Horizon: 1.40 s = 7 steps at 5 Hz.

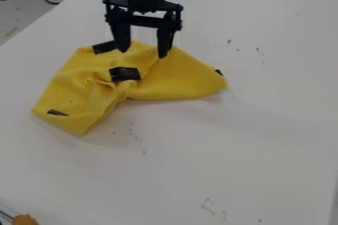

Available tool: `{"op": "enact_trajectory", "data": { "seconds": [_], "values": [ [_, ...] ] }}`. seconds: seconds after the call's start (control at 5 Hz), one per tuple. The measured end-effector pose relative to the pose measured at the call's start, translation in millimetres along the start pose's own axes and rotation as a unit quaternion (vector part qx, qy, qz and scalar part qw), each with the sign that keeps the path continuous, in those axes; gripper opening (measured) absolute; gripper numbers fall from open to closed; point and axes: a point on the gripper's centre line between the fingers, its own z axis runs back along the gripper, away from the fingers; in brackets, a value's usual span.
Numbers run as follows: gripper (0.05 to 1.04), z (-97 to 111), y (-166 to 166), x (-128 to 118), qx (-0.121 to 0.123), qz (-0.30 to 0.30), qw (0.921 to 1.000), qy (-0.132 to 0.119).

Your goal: Unfold the cloth

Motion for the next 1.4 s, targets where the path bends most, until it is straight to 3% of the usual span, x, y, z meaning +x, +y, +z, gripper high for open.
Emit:
{"op": "enact_trajectory", "data": {
  "seconds": [0.2, 0.6, 0.8, 1.4],
  "values": [
    [1.0, -10, 0, -2, 0.001, 0.001, 0.9999, 0.015],
    [1.0, -18, 11, 1, 0.002, 0.002, 1.0, -0.003],
    [1.0, -23, 37, 7, 0.007, 0.019, 0.9997, -0.016],
    [0.97, -41, 53, 2, -0.002, 0.028, 0.9994, -0.018]
  ]
}}
